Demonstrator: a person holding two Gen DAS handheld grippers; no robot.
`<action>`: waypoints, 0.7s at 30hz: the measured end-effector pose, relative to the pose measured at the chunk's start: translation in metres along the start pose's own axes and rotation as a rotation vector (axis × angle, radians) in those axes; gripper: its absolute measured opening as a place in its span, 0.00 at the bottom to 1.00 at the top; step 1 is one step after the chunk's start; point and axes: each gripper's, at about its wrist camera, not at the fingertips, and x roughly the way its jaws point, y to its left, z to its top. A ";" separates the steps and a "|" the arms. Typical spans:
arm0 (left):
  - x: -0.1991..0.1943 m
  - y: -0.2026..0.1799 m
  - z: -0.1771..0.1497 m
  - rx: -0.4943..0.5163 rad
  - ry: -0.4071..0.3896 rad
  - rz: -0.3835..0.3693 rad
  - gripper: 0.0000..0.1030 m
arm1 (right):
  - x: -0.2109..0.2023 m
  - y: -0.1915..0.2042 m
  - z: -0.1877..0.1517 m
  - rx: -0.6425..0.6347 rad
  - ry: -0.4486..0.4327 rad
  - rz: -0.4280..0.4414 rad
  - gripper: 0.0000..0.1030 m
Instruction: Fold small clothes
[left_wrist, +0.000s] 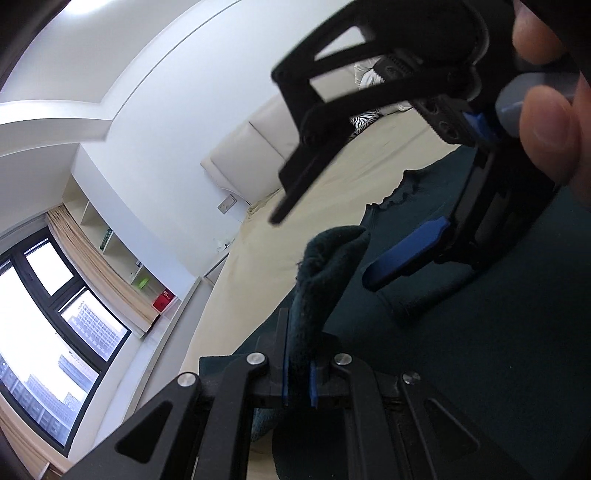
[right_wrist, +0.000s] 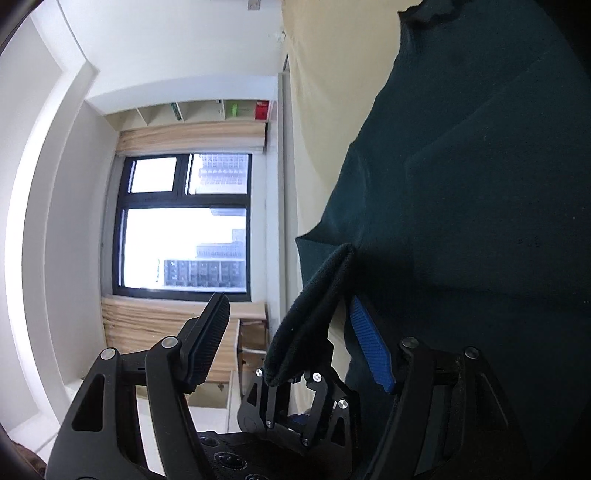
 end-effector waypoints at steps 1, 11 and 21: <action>0.000 0.000 0.000 -0.001 0.001 0.000 0.09 | 0.005 0.000 0.002 -0.001 0.017 -0.026 0.49; -0.015 0.002 0.005 -0.021 -0.032 -0.061 0.61 | -0.022 0.013 0.021 -0.083 -0.059 -0.231 0.07; 0.004 0.084 -0.030 -0.481 0.116 -0.381 0.38 | -0.147 -0.013 0.070 -0.079 -0.215 -0.513 0.07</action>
